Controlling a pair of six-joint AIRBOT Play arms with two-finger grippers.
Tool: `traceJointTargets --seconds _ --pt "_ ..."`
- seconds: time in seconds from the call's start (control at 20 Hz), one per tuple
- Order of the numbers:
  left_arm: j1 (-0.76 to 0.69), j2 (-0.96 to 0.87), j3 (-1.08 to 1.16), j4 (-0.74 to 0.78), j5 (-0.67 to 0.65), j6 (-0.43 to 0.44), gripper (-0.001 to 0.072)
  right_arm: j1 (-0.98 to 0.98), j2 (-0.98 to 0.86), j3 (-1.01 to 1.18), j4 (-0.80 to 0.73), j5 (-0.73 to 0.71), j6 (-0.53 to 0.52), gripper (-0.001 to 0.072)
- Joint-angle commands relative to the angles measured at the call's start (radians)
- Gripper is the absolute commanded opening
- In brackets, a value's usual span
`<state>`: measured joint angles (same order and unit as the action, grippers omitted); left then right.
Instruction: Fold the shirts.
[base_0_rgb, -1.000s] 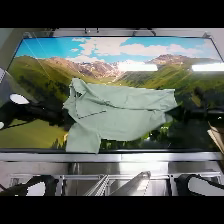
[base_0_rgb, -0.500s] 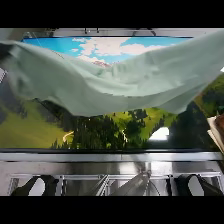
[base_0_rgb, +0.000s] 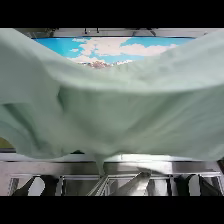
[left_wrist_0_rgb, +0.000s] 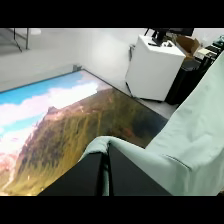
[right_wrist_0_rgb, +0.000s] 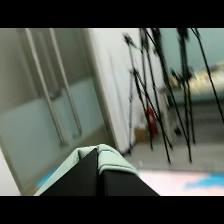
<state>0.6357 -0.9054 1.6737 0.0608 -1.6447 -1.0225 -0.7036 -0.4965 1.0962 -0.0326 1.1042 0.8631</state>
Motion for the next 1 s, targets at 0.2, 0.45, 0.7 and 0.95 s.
traceJointTargets --seconds 0.2,0.45,0.7,0.95 --pt "-0.446 -0.501 0.043 0.629 0.09 -0.019 0.0032 0.336 -0.356 -0.217 -0.373 -0.15 0.064 0.0022" --pt "-0.499 -0.847 0.067 0.706 0.238 -0.038 0.0032 0.406 -0.778 -0.209 -0.306 -0.259 -0.011 0.0021" --pt "-0.47 -1.106 0.38 0.698 0.223 -0.119 0.0032 0.389 -1.142 0.018 -0.18 -0.156 -0.025 0.0021" --pt "-0.436 -1.129 0.358 0.706 0.188 -0.141 0.0032 0.356 -1.28 0.217 -0.165 -0.031 0.006 0.0021"
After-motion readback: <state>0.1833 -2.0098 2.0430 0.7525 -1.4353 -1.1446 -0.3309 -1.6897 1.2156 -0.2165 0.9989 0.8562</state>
